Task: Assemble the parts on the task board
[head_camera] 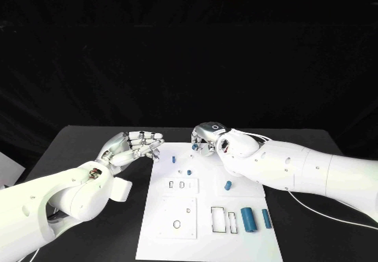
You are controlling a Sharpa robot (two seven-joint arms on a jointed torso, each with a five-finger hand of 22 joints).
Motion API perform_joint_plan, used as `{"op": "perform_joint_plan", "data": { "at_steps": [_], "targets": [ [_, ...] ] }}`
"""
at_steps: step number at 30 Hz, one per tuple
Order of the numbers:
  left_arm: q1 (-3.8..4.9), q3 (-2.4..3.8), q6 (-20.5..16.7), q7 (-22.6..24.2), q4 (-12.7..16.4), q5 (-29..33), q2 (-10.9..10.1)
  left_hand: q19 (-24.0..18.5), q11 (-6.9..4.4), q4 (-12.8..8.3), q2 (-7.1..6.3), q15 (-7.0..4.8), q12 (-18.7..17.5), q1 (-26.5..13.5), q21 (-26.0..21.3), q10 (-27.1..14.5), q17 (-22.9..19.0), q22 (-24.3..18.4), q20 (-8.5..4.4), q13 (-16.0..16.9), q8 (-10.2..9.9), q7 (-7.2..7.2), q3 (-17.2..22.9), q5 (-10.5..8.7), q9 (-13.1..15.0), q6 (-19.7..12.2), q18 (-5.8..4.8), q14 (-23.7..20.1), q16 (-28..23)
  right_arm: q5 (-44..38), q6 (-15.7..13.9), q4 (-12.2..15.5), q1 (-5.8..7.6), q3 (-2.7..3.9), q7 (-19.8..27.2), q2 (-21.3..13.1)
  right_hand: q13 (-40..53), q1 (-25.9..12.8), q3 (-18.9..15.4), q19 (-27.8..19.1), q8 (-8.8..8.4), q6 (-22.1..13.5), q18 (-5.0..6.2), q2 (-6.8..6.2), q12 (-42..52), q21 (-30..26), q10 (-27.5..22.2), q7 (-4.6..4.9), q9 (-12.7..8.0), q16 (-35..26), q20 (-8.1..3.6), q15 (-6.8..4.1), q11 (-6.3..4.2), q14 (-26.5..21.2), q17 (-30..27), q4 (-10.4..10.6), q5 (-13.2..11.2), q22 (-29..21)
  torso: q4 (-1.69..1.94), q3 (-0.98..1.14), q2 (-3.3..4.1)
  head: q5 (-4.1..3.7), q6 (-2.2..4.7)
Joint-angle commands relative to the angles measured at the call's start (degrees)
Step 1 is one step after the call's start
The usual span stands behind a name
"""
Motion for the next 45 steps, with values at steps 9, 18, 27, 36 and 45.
{"op": "perform_joint_plan", "data": {
  "at_steps": [9,18,27,36,45],
  "targets": [
    [0.13,0.04,1.0,0.2,-0.3,0.1,0.1,-0.5,0.11,-0.1,-0.08,-0.06,0.2,0.1,0.5,-0.3,0.0,0.2,-0.01,0.1,0.2,0.62,0.4,-0.16,0.1,-0.1,0.72,-0.4,0.3,-0.4,1.3,0.8,-0.22,-0.06,0.1,-0.7,0.0,-0.4,-0.1,-0.4,0.2,0.3,-0.43,0.16,-0.2,-0.1,0.0,0.01,2.9,0.2,-0.15,-0.29,0.19,4.3,5.8,0.4,-0.3,-0.1,-0.04,0.0,0.03,0.16,-0.01],
    [0.14,0.04,1.0,0.1,-0.4,0.1,0.1,-0.5,0.11,-0.1,-0.08,-0.06,0.2,0.1,0.5,-0.3,0.0,0.2,-0.01,0.1,0.2,0.62,0.4,-0.16,0.1,-0.1,0.72,-0.4,0.3,0.1,0.5,0.4,-0.24,-0.06,0.1,-0.2,-1.2,-1.6,-0.2,-2.1,-2.28,-4.0,0.06,-1.87,-0.7,-2.7,-5.8,2.0,2.5,-0.4,0.82,1.19,1.98,3.8,4.2,1.2,-1.4,-3.1,-0.03,-0.04,0.06,0.08,0.22],
    [0.15,0.04,1.0,0.0,-0.4,0.1,0.0,-0.5,0.11,-0.1,-0.07,-0.06,0.2,0.1,0.6,-0.3,0.0,0.3,-0.01,0.1,0.2,0.62,0.5,-0.16,0.1,-0.1,0.73,-0.5,0.3,0.3,0.0,0.2,-0.21,-0.06,0.2,-0.4,-2.8,3.8,-17.5,-7.2,-7.68,-11.0,2.66,0.34,0.4,-15.5,-16.9,1.53,0.7,-4.8,2.4,2.49,3.67,1.8,-4.5,4.8,-0.4,-16.4,0.04,-0.05,0.12,0.04,0.2],
    [0.15,0.04,1.0,0.0,-0.6,0.1,-0.3,-0.5,0.11,-0.1,-0.08,-0.06,0.2,0.1,0.6,-0.3,0.0,0.3,0.0,0.1,0.2,0.62,0.5,-0.16,0.1,-0.1,0.73,-0.5,0.3,1.3,-2.9,5.3,-0.13,0.04,0.6,-6.2,-2.6,9.3,-25.0,-5.8,-8.2,-10.4,2.52,0.72,2.6,-16.0,-15.8,1.67,0.2,-4.6,2.09,2.09,3.15,1.9,-4.8,10.6,2.3,-15.9,-0.36,-0.01,-0.1,0.14,0.22],
    [0.16,0.03,1.0,0.0,-1.1,0.2,-0.7,-0.5,0.11,-0.1,-0.08,-0.06,0.2,0.1,0.6,-0.3,0.0,0.3,0.0,0.1,0.2,0.62,0.5,-0.16,0.1,-0.1,0.73,-0.5,0.3,13.1,-9.1,13.6,0.45,0.86,4.2,-16.8,-0.1,8.5,-23.3,-3.8,-6.93,-6.1,1.67,-0.61,9.0,-12.2,-1.1,1.57,0.3,-3.3,0.32,0.05,0.6,2.5,-2.7,10.9,4.0,-10.8,-1.39,0.47,-0.51,0.05,0.52]
  ]
}}
